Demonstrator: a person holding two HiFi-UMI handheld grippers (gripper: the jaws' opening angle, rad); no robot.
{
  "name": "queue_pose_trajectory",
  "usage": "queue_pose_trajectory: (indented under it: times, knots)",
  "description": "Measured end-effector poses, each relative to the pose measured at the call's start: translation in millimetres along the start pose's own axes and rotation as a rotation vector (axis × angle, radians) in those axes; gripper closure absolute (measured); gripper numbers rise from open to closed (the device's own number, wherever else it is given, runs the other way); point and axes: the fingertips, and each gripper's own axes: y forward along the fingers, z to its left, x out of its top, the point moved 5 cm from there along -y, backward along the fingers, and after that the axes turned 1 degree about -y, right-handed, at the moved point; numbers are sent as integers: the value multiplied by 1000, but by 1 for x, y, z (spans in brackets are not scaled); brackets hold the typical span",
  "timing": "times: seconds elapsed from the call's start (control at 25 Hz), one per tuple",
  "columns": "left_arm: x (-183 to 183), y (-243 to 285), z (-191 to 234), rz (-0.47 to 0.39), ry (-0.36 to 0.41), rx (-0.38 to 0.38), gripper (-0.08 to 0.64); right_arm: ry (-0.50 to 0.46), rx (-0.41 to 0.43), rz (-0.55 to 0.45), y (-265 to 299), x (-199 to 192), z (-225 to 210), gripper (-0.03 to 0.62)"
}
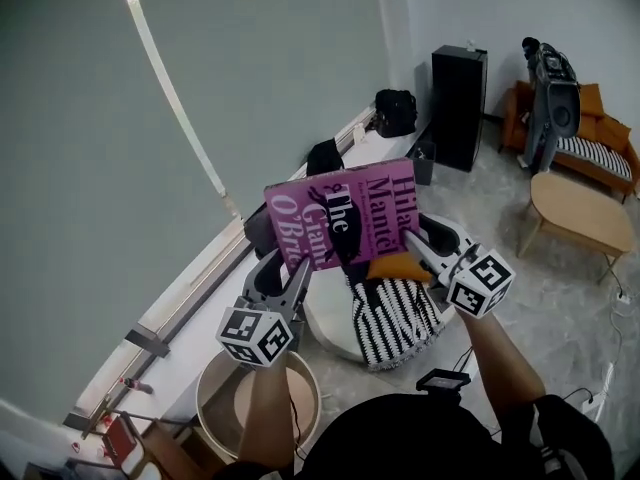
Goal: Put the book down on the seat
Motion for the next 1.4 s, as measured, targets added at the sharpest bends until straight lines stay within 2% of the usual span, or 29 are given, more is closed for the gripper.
queue_pose_trajectory:
  times: [0.2, 0.36, 0.56, 0.92, 1.12, 1.4]
  knots:
    - [-12, 41, -71, 24, 1, -46, 353, 11, -47, -17, -71, 8, -47, 434]
    - [-41, 74, -67, 42, -13, -89, 353, 3, -85, -5, -76, -14, -73, 434]
    - [-74, 106, -141, 89, 2, -122, 353, 23, -114, -4, -156, -26, -114, 436]
    - [-105, 133, -119, 202, -8, -169, 353, 129, -170, 45, -148, -71, -135, 437]
    - [-135, 139, -110, 307, -50, -183, 353, 174, -176, 93, -143, -97, -145, 437]
    - [-186, 155, -94, 361, -117, -160, 353, 233, -192, 155, -138, -150, -163, 439]
